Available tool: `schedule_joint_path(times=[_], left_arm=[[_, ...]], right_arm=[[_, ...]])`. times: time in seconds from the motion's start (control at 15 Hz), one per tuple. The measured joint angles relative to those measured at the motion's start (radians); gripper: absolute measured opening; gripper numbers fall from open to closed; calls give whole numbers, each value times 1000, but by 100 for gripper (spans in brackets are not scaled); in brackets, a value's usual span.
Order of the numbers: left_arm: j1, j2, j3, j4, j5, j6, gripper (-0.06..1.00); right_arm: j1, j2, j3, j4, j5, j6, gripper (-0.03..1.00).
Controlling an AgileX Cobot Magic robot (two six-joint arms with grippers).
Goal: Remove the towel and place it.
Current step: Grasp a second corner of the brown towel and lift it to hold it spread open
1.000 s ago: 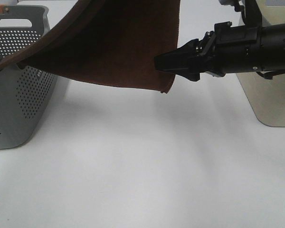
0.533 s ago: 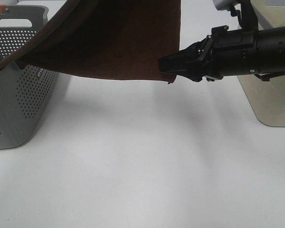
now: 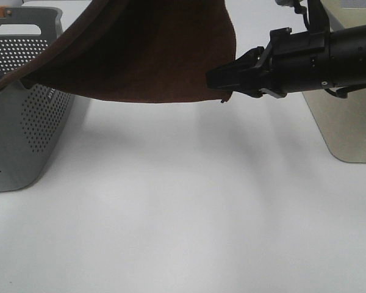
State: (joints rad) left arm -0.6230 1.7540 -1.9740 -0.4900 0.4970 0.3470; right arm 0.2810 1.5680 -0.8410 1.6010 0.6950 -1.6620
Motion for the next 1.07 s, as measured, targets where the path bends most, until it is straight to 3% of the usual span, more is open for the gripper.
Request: schedule_joint_path(times=[0.07,0.2,0.4,0.53,0.73,0.8,1.07], left_arm=[[9,13,0,21,0,-20,0],[37,56,0,56,5,-81,0],[94,158,0,101,34,-187,0],[118,214,0,109,58,-221,0],[119,210,0,109,37,-228,0],[123,152,-7,115,8,-224,0],[164,41,-74,129,-9,-221,0]], right_arm=[[0,0,-36,-118,3,134,0],[0,0,-138,-421,43,512,0],[0,-21,-306,-850,181,991,0],[0,-53,-417,-1088,260,1231,0],[0,-64,-583,-1402,370,1487,0],[0,-67,-706,-1561,439,1571,0],[0,-67,-892,-1705,443,1609,0]])
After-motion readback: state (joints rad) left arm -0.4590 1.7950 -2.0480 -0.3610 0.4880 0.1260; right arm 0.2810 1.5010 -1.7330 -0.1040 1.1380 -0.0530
